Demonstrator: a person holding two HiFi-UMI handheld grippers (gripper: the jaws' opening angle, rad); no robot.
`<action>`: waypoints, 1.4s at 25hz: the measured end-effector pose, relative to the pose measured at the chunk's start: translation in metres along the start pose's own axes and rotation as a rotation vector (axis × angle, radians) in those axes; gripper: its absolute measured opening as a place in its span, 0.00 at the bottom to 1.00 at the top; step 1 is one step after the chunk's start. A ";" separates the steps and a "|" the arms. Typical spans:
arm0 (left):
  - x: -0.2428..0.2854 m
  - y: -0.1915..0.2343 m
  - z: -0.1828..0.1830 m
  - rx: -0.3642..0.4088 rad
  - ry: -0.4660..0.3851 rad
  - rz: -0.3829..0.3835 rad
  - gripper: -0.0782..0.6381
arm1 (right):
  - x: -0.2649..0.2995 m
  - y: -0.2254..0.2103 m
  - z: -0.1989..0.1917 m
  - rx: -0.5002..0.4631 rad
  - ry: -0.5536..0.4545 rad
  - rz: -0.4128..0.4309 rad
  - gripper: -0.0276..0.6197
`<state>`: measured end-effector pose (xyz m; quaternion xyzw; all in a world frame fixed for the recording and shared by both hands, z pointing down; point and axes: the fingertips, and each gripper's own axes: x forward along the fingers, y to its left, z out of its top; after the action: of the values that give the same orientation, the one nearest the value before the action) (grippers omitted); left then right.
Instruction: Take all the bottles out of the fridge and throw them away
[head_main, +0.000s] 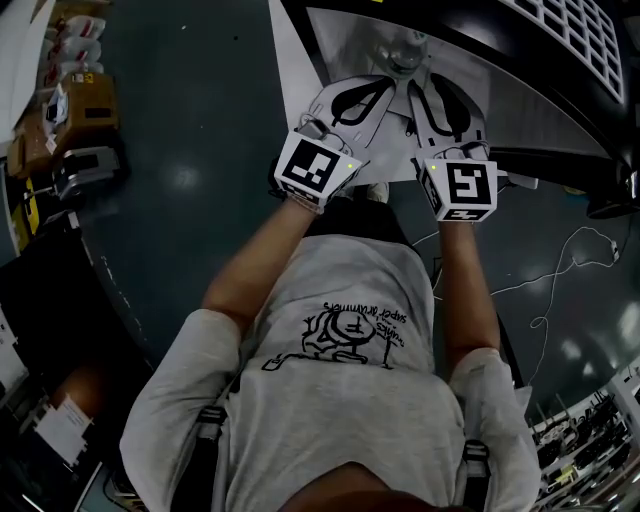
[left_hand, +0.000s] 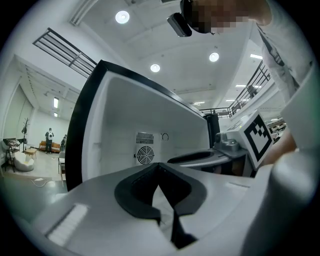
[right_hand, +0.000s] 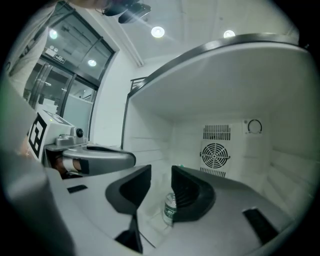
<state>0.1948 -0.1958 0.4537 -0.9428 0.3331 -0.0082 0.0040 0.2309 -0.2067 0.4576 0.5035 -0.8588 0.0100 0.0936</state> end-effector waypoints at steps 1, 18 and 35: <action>0.002 0.002 -0.003 -0.006 0.004 0.002 0.12 | 0.003 -0.001 -0.001 -0.003 -0.002 -0.001 0.19; 0.032 0.030 -0.026 -0.057 0.020 0.069 0.12 | 0.049 -0.033 -0.018 0.003 -0.002 -0.039 0.27; 0.054 0.053 -0.034 -0.065 0.052 0.153 0.12 | 0.083 -0.044 -0.025 0.002 -0.004 -0.012 0.35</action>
<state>0.2028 -0.2705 0.4877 -0.9138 0.4042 -0.0215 -0.0347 0.2330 -0.2973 0.4926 0.5090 -0.8559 0.0091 0.0913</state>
